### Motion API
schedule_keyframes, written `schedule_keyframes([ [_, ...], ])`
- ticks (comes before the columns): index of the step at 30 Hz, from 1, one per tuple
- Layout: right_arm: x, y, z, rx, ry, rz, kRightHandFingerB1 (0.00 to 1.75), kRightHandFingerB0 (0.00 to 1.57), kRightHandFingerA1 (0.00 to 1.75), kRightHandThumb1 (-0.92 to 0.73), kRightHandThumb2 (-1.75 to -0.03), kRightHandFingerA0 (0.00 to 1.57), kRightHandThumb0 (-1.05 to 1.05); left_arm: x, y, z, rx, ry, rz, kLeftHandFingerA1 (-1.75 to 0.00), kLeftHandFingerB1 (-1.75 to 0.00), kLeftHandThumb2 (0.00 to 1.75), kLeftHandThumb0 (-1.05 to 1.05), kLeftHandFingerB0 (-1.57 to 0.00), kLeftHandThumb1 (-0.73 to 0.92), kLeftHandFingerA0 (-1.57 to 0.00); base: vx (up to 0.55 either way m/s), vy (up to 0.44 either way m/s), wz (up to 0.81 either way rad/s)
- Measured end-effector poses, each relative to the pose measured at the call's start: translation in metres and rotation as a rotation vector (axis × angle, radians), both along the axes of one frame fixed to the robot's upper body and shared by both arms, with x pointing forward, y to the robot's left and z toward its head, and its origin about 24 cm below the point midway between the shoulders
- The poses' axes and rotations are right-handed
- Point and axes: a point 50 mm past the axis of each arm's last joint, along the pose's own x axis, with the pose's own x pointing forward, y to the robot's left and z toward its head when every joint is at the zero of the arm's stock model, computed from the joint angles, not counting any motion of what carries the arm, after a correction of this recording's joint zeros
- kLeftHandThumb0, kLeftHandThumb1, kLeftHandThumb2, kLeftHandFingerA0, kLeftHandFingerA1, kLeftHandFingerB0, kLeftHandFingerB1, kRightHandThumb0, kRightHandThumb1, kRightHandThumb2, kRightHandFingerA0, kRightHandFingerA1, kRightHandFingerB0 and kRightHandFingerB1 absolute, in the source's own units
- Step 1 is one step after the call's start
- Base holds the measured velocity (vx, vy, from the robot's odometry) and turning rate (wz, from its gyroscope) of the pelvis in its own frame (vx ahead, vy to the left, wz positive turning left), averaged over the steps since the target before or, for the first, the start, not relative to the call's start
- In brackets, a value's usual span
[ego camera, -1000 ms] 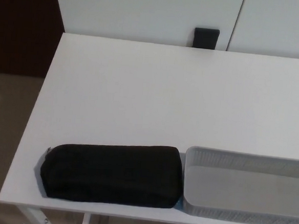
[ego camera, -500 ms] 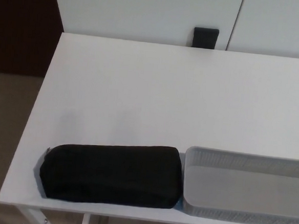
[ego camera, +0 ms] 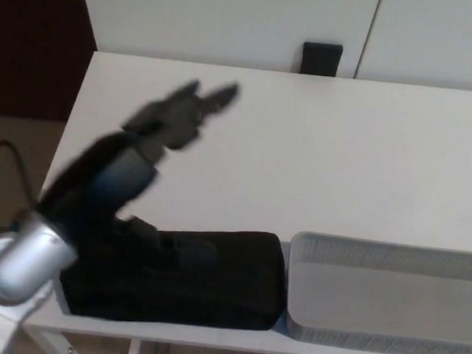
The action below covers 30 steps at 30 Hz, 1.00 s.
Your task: The robot walk towards a table in front and pick up a black pencil case on the left hand side and put the pencil case into a small container on the right hand side
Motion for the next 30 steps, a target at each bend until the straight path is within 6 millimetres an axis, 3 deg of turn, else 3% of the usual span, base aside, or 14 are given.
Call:
schedule_keyframes([
  [2, 0.0, 0.0, 0.0, 0.0, 0.0, 0.002, 0.45, 0.31, 0.55, -0.53, -0.78, 0.52, -0.43, -0.001, -0.007, -0.006, 0.046, 0.024, -0.023, 0.0, 0.0, 0.65, -0.46, 0.0, 0.34, 0.0, 0.0, 0.0, 0.0],
  [3, 0.0, 0.0, 0.0, 0.0, 0.0, 0.002, 0.35, 0.38, 0.45, -0.65, -0.6, 0.59, -0.35, -0.002, -0.01, -0.01, 0.069, 0.037, -0.032, 0.0, -0.01, 0.64, -0.45, 0.0, 0.34, 0.0, 0.0, 0.0, 0.0],
  [7, 0.002, 0.0, 0.001, 0.0, -0.004, 0.003, 0.35, 0.39, 0.44, -0.65, -0.6, 0.6, -0.35, -0.006, -0.018, -0.023, 0.174, 0.088, -0.051, 0.0, -0.01, 0.64, -0.45, 0.0, 0.34, 0.0, 0.0, 0.0, 0.0],
  [9, 0.003, 0.0, 0.001, -0.001, -0.007, 0.003, 0.46, 0.32, 0.55, -0.53, -0.79, 0.52, -0.43, -0.007, -0.02, -0.03, 0.228, 0.113, -0.052, 0.0, -0.01, 0.65, -0.45, 0.0, 0.34, 0.0, 0.0, 0.0, 0.0],
  [10, 0.004, 0.0, 0.001, -0.001, -0.008, 0.003, 0.36, 0.39, 0.44, -0.65, -0.59, 0.57, -0.35, -0.008, -0.02, -0.031, 0.245, 0.12, -0.051, 0.0, -0.01, 0.65, -0.47, 0.0, 0.34, 0.0, 0.0, 0.0, 0.0],
  [12, 0.004, 0.0, 0.001, -0.002, -0.01, 0.003, 0.36, 0.38, 0.45, -0.64, -0.6, 0.58, -0.36, -0.009, -0.02, -0.035, 0.284, 0.132, -0.046, 0.0, -0.03, 0.67, -0.48, 0.0, 0.35, 0.0, 0.0, 0.0, 0.0],
  [13, 0.006, 0.001, 0.002, -0.002, -0.013, 0.004, 0.47, 0.32, 0.55, -0.52, -0.78, 0.51, -0.43, -0.01, -0.018, -0.039, 0.331, 0.145, -0.037, 0.0, -0.04, 0.67, -0.47, 0.0, 0.35, 0.0, 0.0, 0.0, 0.0],
  [15, 0.006, 0.001, 0.002, -0.002, -0.015, 0.004, 0.46, 0.32, 0.55, -0.52, -0.78, 0.51, -0.43, -0.011, -0.016, -0.041, 0.376, 0.15, -0.023, 0.0, -0.04, 0.67, -0.47, 0.0, 0.35, 0.0, 0.0, 0.0, 0.0],
  [16, 0.007, 0.001, 0.002, -0.002, -0.016, 0.004, 0.36, 0.38, 0.45, -0.65, -0.59, 0.57, -0.36, -0.012, -0.015, -0.041, 0.391, 0.149, -0.018, 0.0, -0.04, 0.65, -0.45, 0.0, 0.34, 0.0, 0.0, 0.0, 0.0],
  [21, 0.01, 0.001, 0.003, -0.003, -0.024, 0.006, 0.36, 0.38, 0.45, -0.64, -0.6, 0.56, -0.36, -0.015, -0.009, -0.04, 0.489, 0.13, 0.021, -0.03, -0.03, 0.57, -0.32, 0.0, 0.23, 0.0, 0.0, 0.0, 0.0],
  [22, 0.011, 0.001, 0.003, -0.003, -0.025, 0.006, 0.47, 0.31, 0.55, -0.51, -0.79, 0.49, -0.42, -0.015, -0.008, -0.04, 0.502, 0.123, 0.028, -0.04, -0.05, 0.57, -0.3, 0.0, 0.22, 0.0, 0.0, 0.0, 0.0],
  [25, 0.011, 0.001, 0.004, -0.003, -0.026, 0.007, 0.46, 0.31, 0.54, -0.51, -0.79, 0.49, -0.42, -0.017, -0.007, -0.038, 0.539, 0.101, 0.052, -0.09, -0.08, 0.59, -0.3, 0.0, 0.22, 0.0, 0.0, 0.0, 0.0],
  [26, 0.011, 0.001, 0.004, -0.003, -0.026, 0.007, 0.36, 0.37, 0.44, -0.64, -0.59, 0.56, -0.34, -0.017, -0.006, -0.038, 0.552, 0.091, 0.06, -0.08, -0.07, 0.58, -0.31, 0.0, 0.22, 0.0, 0.0, 0.0, 0.0],
  [30, 0.012, 0.001, 0.004, -0.004, -0.026, 0.008, 0.36, 0.38, 0.45, -0.64, -0.6, 0.57, -0.36, -0.019, -0.004, -0.036, 0.598, 0.06, 0.096, 0.0, -0.01, 0.59, -0.39, 0.0, 0.28, 0.0, 0.0, 0.0, 0.0],
])
